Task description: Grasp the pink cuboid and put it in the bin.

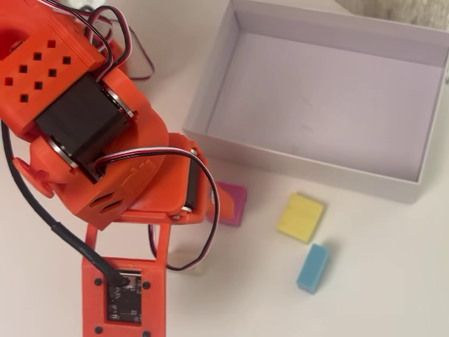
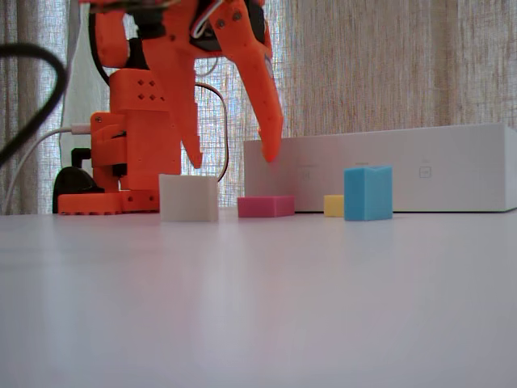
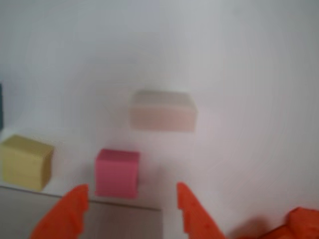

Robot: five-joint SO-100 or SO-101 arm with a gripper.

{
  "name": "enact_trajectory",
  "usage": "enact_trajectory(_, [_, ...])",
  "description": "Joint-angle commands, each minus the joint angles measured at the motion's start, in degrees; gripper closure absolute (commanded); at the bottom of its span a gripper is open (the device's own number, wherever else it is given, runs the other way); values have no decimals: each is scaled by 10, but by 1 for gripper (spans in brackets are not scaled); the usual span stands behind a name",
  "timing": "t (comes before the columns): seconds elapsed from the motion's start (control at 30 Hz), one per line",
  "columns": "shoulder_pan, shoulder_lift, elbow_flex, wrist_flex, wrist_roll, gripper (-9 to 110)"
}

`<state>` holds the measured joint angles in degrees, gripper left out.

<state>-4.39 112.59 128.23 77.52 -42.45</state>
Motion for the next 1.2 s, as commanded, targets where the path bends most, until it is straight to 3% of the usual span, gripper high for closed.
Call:
enact_trajectory(0.0, [-9,-7,4,-27,-6,78])
enact_trajectory(1.17, [-35,26,138,-154,0,88])
